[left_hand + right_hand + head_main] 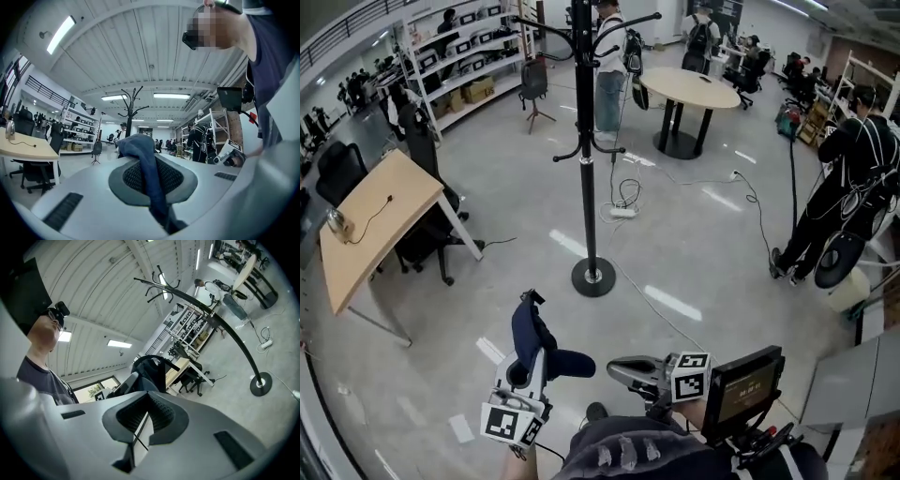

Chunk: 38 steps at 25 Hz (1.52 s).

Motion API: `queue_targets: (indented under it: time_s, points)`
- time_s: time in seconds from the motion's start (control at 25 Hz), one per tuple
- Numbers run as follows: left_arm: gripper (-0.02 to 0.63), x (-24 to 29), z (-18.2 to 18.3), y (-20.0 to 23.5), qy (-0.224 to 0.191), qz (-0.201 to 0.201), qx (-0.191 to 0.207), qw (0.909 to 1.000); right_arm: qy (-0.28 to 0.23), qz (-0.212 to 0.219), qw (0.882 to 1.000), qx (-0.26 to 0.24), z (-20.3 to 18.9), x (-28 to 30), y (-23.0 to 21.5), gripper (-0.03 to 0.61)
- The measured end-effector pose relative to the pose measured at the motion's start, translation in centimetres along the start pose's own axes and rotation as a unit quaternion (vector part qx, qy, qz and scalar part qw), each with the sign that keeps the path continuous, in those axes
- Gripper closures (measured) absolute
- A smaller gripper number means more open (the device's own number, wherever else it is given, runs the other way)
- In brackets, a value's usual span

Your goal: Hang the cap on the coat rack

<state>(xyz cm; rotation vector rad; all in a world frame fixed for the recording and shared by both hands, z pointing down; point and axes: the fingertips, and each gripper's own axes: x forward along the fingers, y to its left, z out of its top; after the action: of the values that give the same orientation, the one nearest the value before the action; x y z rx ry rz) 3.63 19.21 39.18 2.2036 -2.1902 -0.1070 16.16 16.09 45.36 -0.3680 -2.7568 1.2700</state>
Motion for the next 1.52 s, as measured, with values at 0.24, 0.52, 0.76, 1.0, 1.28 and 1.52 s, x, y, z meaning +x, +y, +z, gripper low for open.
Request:
queue_targets:
  time_s: [0.24, 0.52, 0.76, 1.0, 1.28, 1.52]
  points:
    - [0.581, 1.2, -1.7, 1.8, -0.006, -0.031, -0.005, 0.9995, -0.022, -0.035, 0.999, 0.0, -1.1, 0.3, -1.7, 0.574]
    - [0.581, 5.1, -0.3, -2.1, -0.013, -0.045, 0.018, 0.9987, -0.052, -0.022, 0.998, -0.018, 1.5, -3.8, -2.0, 0.574]
    - [0.581, 9.6, -1.0, -7.6, -0.016, -0.055, 0.031, 0.9979, -0.087, -0.017, 0.996, -0.018, 3.0, -11.0, -4.8, 0.574]
    - [0.581, 12.7, -0.8, -12.6, -0.032, -0.058, 0.057, 0.9962, -0.096, -0.016, 0.995, 0.006, 2.6, -16.9, -7.0, 0.574]
    - [0.581, 14.9, 1.5, -13.4, -0.045, -0.025, 0.094, 0.9942, -0.085, 0.007, 0.996, 0.003, 5.5, -18.8, -8.2, 0.574]
    - [0.581, 14.7, 2.3, -8.1, -0.062, -0.002, 0.091, 0.9939, -0.064, 0.013, 0.998, -0.003, 7.5, -14.0, -9.4, 0.574]
